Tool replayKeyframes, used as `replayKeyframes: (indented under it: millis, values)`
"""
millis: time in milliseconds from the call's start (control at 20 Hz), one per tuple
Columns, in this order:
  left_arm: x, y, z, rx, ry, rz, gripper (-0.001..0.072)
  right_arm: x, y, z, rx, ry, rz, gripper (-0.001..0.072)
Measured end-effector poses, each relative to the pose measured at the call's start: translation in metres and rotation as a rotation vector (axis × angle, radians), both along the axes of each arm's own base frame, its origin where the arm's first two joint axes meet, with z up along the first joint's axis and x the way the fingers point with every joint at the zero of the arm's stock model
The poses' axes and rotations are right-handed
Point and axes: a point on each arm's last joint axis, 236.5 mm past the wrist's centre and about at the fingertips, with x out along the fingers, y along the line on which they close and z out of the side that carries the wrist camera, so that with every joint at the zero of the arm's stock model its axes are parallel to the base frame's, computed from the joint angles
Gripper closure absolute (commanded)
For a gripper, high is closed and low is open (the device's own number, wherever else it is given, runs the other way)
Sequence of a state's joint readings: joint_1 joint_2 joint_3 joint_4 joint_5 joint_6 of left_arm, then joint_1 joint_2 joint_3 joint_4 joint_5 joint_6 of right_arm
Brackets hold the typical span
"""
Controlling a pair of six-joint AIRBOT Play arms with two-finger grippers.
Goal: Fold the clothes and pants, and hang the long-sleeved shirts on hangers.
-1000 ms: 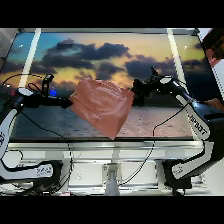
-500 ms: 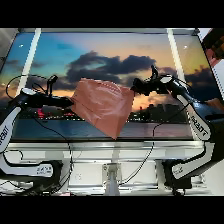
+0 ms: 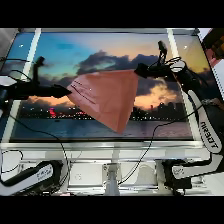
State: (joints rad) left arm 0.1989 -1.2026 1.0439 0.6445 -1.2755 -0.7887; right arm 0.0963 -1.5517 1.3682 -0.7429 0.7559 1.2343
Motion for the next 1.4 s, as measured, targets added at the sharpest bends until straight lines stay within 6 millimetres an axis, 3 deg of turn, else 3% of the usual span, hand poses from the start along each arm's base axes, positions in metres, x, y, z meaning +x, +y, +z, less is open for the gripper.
replayKeyframes:
  millis: [100,200,300,400,450,500,550,700,800,1050,1400]
  values:
    - [-0.006,-0.006,0.025,-0.021,-0.001,0.057,0.069,0.005,-0.006,0.015,-0.024,-0.049,-0.015,0.0704]
    - [-0.011,-0.013,0.033,-0.018,0.013,0.085,0.0689,0.007,-0.01,0.021,-0.041,-0.071,-0.022,0.0704]
    - [-0.009,-0.018,0.023,0.003,0.046,0.119,0.0688,0.013,-0.014,0.025,-0.053,-0.096,-0.041,0.0704]
    - [0.0,-0.024,-0.003,0.02,0.096,0.149,0.068,0.021,-0.02,0.027,-0.06,-0.121,-0.07,0.0704]
    - [0.005,-0.027,-0.019,0.029,0.125,0.161,0.0509,0.026,-0.023,0.026,-0.066,-0.134,-0.088,0.0704]
    - [0.011,-0.032,-0.038,0.04,0.158,0.171,0.0089,0.032,-0.027,0.024,-0.071,-0.146,-0.107,0.0704]
    - [0.017,-0.035,-0.057,0.048,0.185,0.183,0.0005,0.037,-0.03,0.021,-0.076,-0.156,-0.126,0.0704]
    - [0.029,-0.047,-0.108,0.053,0.251,0.191,0.0009,0.054,-0.042,0.005,-0.099,-0.175,-0.183,0.0704]
    - [0.034,-0.055,-0.127,0.04,0.257,0.176,0.0009,0.066,-0.051,-0.005,-0.11,-0.19,-0.23,0.0705]
    - [0.045,-0.059,-0.143,0.088,0.115,0.066,0.0009,0.087,-0.07,-0.025,-0.098,-0.205,-0.345,0.0704]
    - [0.063,-0.047,-0.147,0.2,-0.093,-0.039,0.001,0.094,-0.076,-0.029,-0.091,-0.214,-0.386,0.0704]
